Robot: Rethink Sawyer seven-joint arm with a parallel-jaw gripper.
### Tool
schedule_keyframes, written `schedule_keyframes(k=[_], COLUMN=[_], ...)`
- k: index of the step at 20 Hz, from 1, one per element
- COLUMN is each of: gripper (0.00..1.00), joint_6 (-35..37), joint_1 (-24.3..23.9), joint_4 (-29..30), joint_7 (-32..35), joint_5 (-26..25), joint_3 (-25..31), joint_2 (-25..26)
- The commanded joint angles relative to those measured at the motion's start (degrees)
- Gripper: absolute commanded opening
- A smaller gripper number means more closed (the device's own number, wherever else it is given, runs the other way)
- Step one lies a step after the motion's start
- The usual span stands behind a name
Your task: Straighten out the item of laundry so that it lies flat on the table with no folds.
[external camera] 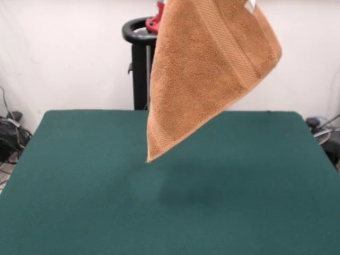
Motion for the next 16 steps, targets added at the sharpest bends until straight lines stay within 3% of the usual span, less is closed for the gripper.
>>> schedule_keyframes(k=[1,7,16], gripper=[0.0,0.0,0.0], joint_6=[2.2,4.2,3.6], joint_1=[3.0,3.4,7.8], joint_4=[-0.8,-3.2,0.4], joint_7=[14.6,14.2,17.4], joint_5=[1.5,0.3,0.9], joint_3=[-4.8,-5.2,-9.0], joint_2=[1.5,3.0,0.6])
